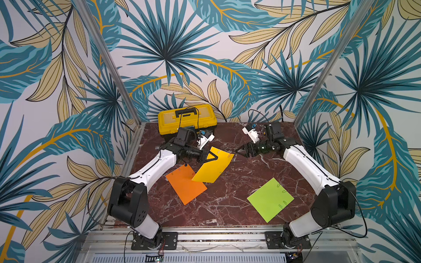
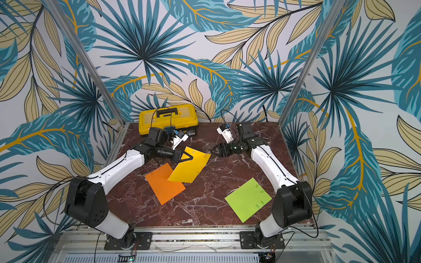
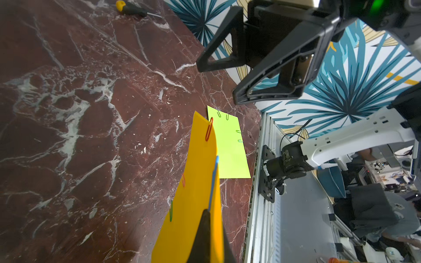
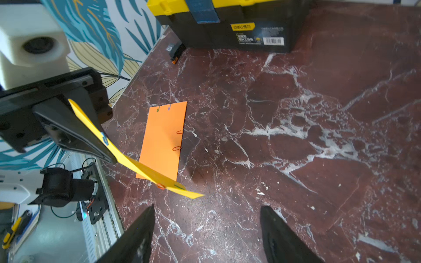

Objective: Unclip the paperclips from the documents
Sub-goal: Pick up the document from the center of the board.

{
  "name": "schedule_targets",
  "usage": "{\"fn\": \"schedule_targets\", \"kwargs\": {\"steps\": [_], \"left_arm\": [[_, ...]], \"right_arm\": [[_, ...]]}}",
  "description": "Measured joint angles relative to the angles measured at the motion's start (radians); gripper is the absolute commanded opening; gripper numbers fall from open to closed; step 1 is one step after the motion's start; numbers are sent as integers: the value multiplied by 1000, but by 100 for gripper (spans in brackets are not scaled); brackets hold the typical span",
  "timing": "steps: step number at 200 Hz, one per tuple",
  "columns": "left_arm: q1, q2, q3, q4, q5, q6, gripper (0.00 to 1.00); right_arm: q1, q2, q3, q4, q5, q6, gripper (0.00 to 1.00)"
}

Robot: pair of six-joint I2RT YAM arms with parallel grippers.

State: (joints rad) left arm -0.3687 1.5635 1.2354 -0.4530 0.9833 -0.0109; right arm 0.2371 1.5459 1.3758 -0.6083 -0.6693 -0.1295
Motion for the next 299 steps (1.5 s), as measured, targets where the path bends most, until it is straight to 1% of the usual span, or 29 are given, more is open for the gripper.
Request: {"fn": "schedule_targets", "kwargs": {"steps": [22, 41, 90, 144, 169, 189, 220, 235, 267, 295, 299], "left_arm": [[-2, -25, 0, -18, 24, 37, 0], [-3, -37, 0, -30, 49, 60, 0], [-5, -54, -1, -43, 100, 96, 0], [-13, -63, -1, -45, 143, 102, 0], [-19, -64, -2, -45, 154, 106, 0], [-21, -70, -6, -46, 157, 109, 0], [-21, -75, -7, -46, 159, 112, 0], [-21, -75, -7, -46, 159, 113, 0], [-21, -75, -8, -46, 162, 116, 0], [-21, -75, -18, -44, 166, 116, 0], [-21, -75, -19, -43, 166, 116, 4]], "right_arm": [[9, -26, 39, -35, -39, -55, 72], [40, -39, 89, -76, -63, -113, 71], [121, -18, 199, -207, -94, -248, 69], [168, 39, 207, -262, -90, -299, 68], [179, 61, 227, -270, -93, -312, 64], [185, 65, 233, -277, -105, -324, 55], [200, 66, 234, -297, -127, -338, 33], [204, 66, 233, -307, -134, -344, 25], [205, 66, 233, -312, -142, -348, 0], [206, 66, 233, -318, -143, -350, 0], [207, 66, 233, -319, -142, -350, 0]]}}
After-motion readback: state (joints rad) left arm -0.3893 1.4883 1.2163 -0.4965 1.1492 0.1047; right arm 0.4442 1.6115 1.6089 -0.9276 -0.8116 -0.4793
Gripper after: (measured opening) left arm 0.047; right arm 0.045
